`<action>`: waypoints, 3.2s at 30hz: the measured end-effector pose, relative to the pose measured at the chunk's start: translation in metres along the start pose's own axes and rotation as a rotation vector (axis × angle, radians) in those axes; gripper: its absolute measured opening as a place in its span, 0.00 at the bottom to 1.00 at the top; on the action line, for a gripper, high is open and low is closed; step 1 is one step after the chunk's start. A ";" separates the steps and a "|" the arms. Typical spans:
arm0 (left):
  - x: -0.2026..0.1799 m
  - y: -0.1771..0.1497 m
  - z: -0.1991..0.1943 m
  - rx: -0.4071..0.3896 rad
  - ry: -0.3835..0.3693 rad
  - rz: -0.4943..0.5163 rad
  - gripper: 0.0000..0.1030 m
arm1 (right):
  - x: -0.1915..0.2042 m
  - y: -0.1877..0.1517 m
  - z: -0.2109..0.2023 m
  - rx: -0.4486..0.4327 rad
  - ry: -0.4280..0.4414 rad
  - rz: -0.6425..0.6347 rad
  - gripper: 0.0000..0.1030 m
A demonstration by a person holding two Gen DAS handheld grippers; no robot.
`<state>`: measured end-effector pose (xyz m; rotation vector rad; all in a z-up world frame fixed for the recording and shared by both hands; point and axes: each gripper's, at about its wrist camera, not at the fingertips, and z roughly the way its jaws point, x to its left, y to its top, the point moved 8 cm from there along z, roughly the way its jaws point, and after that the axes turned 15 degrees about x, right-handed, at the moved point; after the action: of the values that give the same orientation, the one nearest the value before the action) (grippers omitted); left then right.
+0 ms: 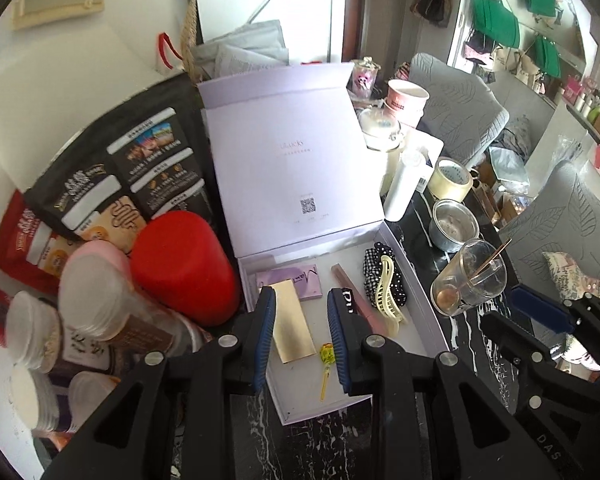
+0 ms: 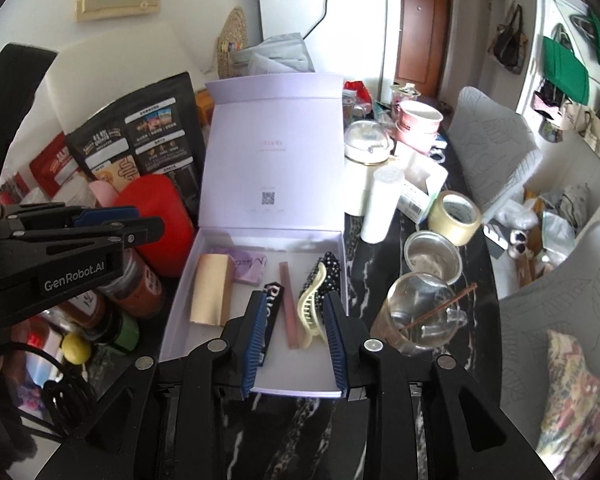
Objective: Organize rigid objects
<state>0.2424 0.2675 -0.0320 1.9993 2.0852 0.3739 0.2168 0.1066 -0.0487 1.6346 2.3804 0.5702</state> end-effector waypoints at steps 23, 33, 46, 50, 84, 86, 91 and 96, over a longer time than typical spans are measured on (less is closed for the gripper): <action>-0.005 -0.093 -0.059 -0.017 -0.035 -0.061 0.93 | 0.011 -0.080 -0.056 0.003 0.016 0.054 0.51; -0.004 -0.128 -0.062 -0.012 0.010 -0.078 0.93 | 0.016 -0.112 -0.057 0.023 0.041 0.070 0.51; 0.002 -0.152 -0.059 0.011 0.001 -0.109 0.93 | 0.032 -0.133 -0.061 -0.005 0.061 0.055 0.52; 0.003 -0.153 -0.059 0.014 0.000 -0.109 0.93 | 0.033 -0.133 -0.060 -0.004 0.065 0.058 0.52; 0.005 -0.164 -0.064 0.008 0.031 -0.111 0.93 | 0.037 -0.140 -0.067 -0.005 0.036 0.063 0.53; 0.005 -0.164 -0.064 0.009 0.030 -0.108 0.93 | 0.036 -0.141 -0.067 -0.002 0.037 0.064 0.53; 0.003 -0.163 -0.066 0.005 0.036 -0.099 0.93 | 0.036 -0.141 -0.065 0.001 0.037 0.067 0.53; 0.001 -0.163 -0.065 0.014 0.033 -0.096 0.93 | 0.035 -0.140 -0.065 -0.001 0.036 0.070 0.53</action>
<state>0.0669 0.2605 -0.0253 1.9047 2.1991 0.3783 0.0605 0.0817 -0.0466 1.7270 2.3552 0.6185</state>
